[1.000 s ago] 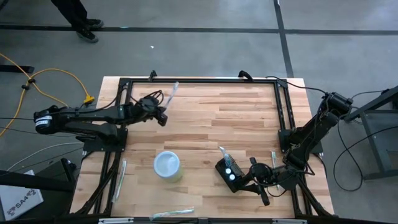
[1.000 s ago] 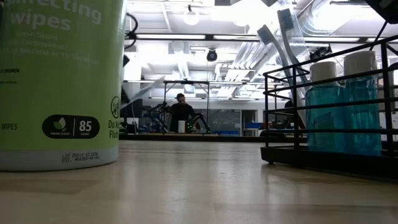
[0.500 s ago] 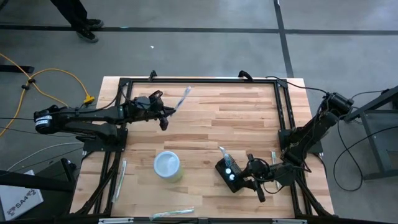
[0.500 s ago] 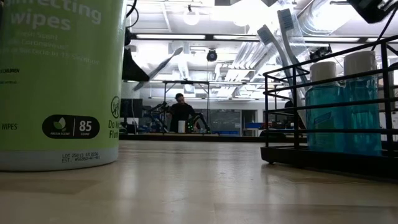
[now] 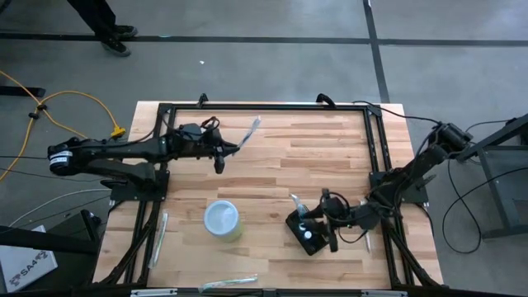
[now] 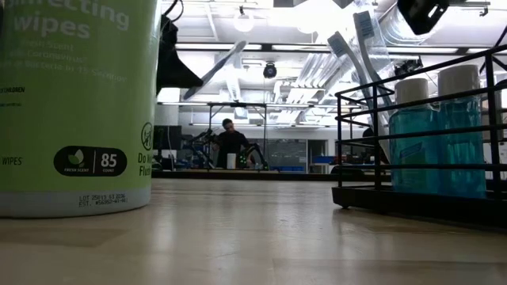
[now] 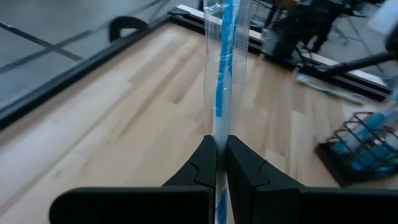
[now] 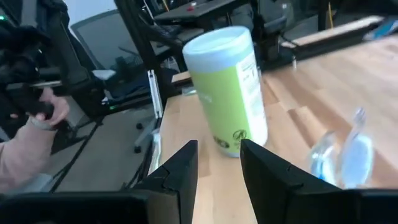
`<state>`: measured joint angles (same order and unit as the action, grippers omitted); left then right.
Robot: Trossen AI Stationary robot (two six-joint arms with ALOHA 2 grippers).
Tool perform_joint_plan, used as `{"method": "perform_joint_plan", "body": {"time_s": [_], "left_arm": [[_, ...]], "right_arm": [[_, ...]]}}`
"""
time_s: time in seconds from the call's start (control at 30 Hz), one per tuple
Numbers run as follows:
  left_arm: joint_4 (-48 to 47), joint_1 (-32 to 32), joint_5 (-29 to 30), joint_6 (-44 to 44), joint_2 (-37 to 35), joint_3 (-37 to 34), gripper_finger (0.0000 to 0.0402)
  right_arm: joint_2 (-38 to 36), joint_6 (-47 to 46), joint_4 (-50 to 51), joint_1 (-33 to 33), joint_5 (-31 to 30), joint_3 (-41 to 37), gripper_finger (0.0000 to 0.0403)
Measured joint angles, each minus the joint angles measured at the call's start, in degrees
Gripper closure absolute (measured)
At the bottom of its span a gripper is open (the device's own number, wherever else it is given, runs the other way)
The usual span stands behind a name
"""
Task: Pick & Place toothbrushing station
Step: Put the blue toothbrush into the black mesh organizer
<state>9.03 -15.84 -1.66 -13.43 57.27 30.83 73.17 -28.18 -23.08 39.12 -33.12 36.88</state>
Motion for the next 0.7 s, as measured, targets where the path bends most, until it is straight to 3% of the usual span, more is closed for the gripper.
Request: {"method": "perform_joint_plan", "body": {"time_s": [0.37, 0.7], "left_arm": [[11.45, 3.06, -9.86, 1.38, 9.41, 1.49, 0.0396], [11.84, 7.91, -12.01, 5.93, 13.52, 7.39, 0.0396]], "right_arm": [[-5.71, 11.49, -1.33, -6.42, 3.0, 0.0, 0.029], [-6.84, 13.44, -1.08, -14.16, 10.99, 0.0, 0.029]]}}
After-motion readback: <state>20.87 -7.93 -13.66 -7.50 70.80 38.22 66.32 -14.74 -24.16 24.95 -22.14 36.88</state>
